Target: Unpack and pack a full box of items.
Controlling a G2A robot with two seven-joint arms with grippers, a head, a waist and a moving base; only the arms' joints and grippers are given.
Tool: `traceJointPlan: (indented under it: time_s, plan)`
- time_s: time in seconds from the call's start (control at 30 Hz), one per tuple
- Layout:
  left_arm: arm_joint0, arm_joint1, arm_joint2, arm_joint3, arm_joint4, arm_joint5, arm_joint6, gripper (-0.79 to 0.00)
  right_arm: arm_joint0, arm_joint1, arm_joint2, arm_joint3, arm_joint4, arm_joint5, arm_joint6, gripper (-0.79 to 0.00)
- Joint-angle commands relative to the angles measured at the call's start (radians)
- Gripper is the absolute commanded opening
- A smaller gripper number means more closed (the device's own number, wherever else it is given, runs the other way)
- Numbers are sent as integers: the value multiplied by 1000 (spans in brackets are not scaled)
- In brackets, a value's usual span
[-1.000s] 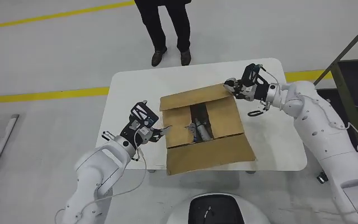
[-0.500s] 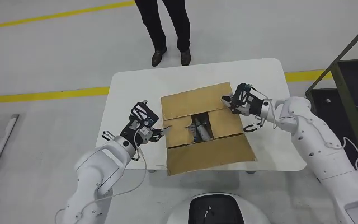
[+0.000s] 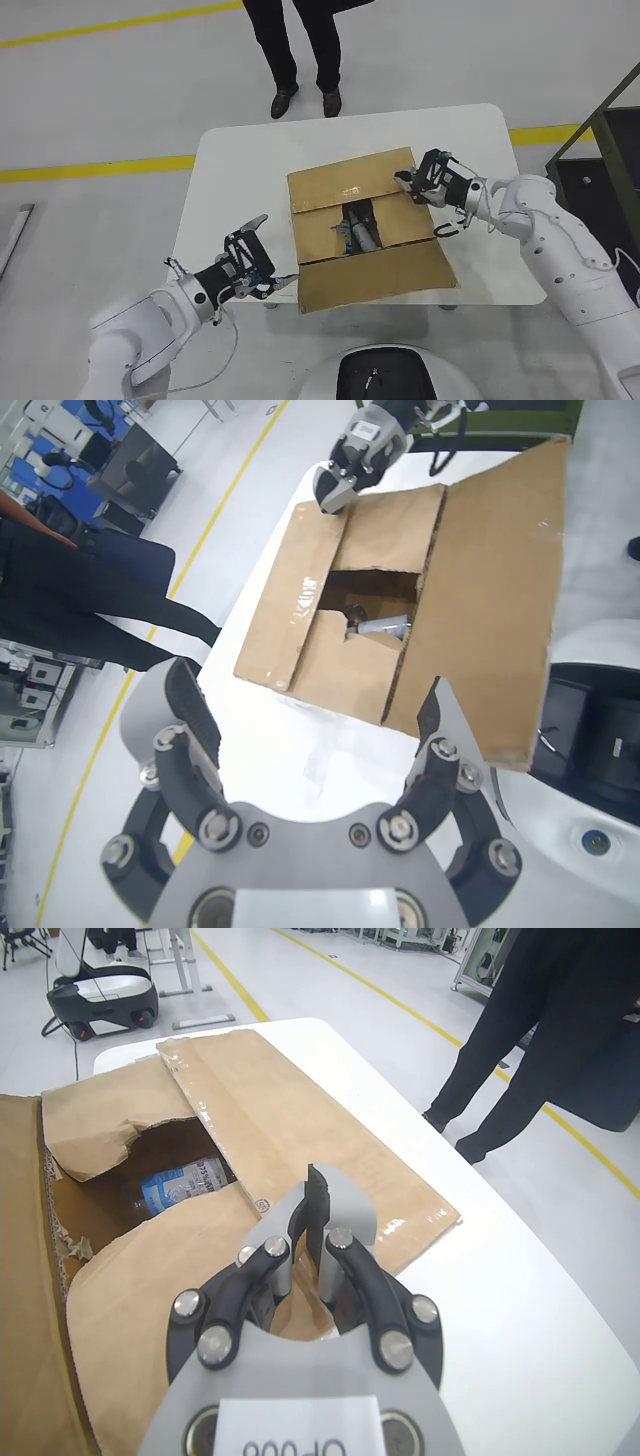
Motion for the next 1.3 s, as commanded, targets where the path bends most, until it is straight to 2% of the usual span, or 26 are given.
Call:
traceJointPlan:
  time_s: [0.0, 0.1, 0.3, 0.7, 0.73, 0.77, 0.93, 1.1, 1.27]
  plan:
    - [50, 5, -37, -13, -7, -40, -6, 0, -1, 0, -3, -1, 1, 0, 2, -785]
    - [124, 12, -79, -16, 4, -70, -17, 0, -3, 1, -6, -1, 6, -2, 4, -785]
    - [240, 14, -109, -4, -19, -35, 23, 0, -6, 4, -7, -3, 13, -3, 6, -785]
    - [252, 14, -108, 0, -16, -26, 25, 0, -8, 6, -19, -12, 24, 0, 13, -785]
    - [252, 14, -108, 0, -16, -26, 25, -434, -7, 7, -21, -12, 23, 0, 14, -785]
    - [252, 14, -108, -1, -17, -21, 30, -785, -7, 7, -22, -13, 24, 0, 15, -785]
    - [309, 20, -103, 3, 11, -77, 50, -785, -2, 8, -23, -12, 28, 2, 12, -785]
    - [394, 32, -68, 8, 84, -80, 44, -785, 0, 9, -26, -9, 33, 9, 8, -785]
    - [392, 41, -12, 22, 146, -80, 105, -785, 5, 9, -33, 0, 33, 7, 11, -785]
